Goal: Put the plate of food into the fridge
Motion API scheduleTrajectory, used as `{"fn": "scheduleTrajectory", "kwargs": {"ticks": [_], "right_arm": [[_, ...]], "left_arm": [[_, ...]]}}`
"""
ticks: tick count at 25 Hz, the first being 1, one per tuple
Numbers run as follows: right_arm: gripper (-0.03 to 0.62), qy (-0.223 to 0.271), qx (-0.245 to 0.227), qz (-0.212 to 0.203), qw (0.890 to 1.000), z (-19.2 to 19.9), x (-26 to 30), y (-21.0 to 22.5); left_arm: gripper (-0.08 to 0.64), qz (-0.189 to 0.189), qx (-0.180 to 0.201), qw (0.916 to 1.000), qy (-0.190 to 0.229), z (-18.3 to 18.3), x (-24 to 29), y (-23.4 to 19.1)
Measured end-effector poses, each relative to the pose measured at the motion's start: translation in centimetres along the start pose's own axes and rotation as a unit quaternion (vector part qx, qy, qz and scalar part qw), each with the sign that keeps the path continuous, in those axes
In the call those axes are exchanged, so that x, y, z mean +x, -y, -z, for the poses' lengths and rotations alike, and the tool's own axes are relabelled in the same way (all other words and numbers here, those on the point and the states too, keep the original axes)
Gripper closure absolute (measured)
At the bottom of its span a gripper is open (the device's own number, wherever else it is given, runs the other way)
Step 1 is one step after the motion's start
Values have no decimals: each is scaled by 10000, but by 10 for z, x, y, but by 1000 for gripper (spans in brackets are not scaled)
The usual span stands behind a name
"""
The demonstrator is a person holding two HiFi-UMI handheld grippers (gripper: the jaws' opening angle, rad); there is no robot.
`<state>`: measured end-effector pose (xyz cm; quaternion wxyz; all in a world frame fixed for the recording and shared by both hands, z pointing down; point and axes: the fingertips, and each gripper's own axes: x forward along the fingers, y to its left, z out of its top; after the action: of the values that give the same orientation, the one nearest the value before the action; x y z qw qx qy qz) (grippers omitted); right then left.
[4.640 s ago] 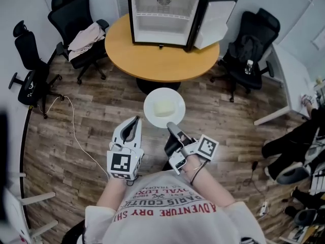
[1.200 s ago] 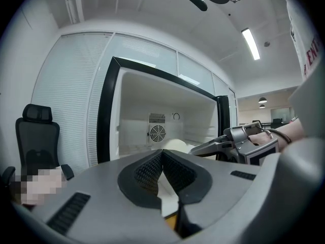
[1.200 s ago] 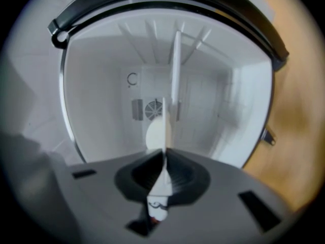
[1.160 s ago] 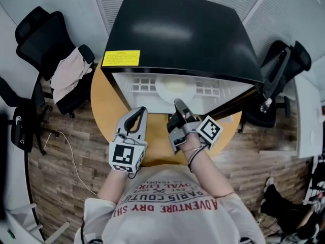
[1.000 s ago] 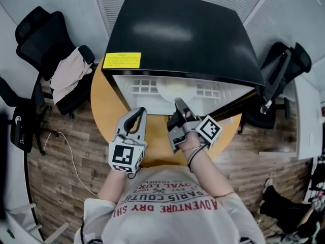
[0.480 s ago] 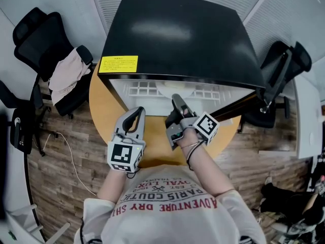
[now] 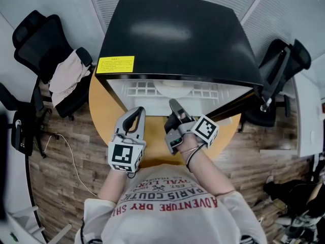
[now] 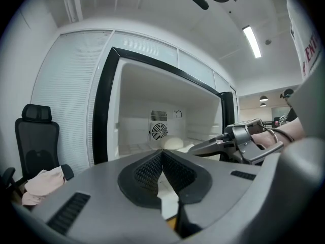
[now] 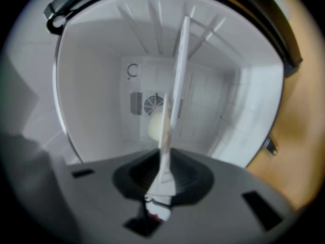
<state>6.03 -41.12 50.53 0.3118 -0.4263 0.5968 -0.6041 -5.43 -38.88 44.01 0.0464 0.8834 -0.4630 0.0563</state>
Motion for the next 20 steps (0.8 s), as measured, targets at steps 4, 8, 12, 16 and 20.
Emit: {"fn": "scheduleTrajectory", "kwargs": {"ticks": [4, 8, 12, 16, 20], "right_arm": [[561, -181, -942, -58, 9954, 9, -16, -8], [563, -231, -2006, -95, 9793, 14, -30, -15], [564, -179, -3766, 260, 9258, 16, -44, -21], [565, 227, -5868, 442, 8082, 16, -57, -41], [564, 314, -6498, 462, 7581, 18, -66, -48]], "left_arm": [[532, 14, -15, 10000, 15, 0, -5, 6], [534, 13, -17, 10000, 15, 1, -12, 10], [534, -2, -26, 10000, 12, 1, -20, 13], [533, 35, -29, 10000, 41, 1, -22, 20], [534, 114, 8, 9999, 83, -1, -22, 29]]}}
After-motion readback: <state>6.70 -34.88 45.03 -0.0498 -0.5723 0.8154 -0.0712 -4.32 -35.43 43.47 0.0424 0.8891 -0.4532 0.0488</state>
